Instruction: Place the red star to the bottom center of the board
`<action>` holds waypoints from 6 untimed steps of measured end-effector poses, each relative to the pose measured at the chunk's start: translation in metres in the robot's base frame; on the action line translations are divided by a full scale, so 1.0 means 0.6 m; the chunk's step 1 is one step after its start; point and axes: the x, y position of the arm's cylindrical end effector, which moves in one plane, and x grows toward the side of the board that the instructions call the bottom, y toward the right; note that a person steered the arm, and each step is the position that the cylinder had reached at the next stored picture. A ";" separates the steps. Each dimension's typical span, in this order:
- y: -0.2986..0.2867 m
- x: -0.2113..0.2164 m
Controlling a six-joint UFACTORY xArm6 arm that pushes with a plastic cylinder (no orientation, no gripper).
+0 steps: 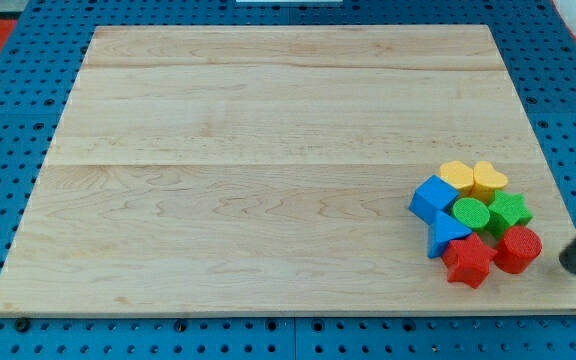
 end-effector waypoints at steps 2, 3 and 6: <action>-0.216 -0.113; -0.160 -0.107; 0.094 0.016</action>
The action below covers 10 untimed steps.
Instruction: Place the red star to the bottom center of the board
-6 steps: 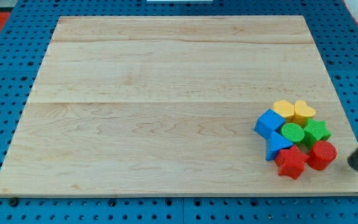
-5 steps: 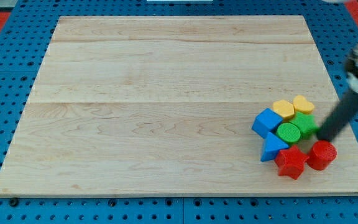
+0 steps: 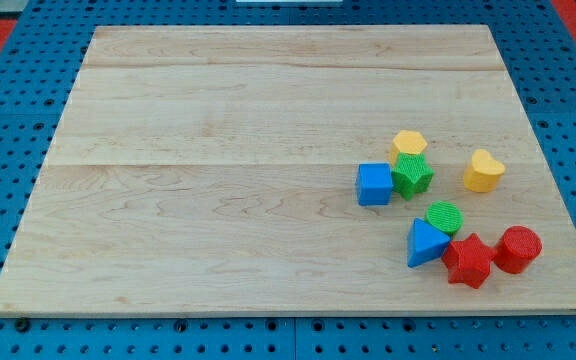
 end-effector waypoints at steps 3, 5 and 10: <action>-0.340 -0.005; -0.408 -0.016; -0.471 -0.070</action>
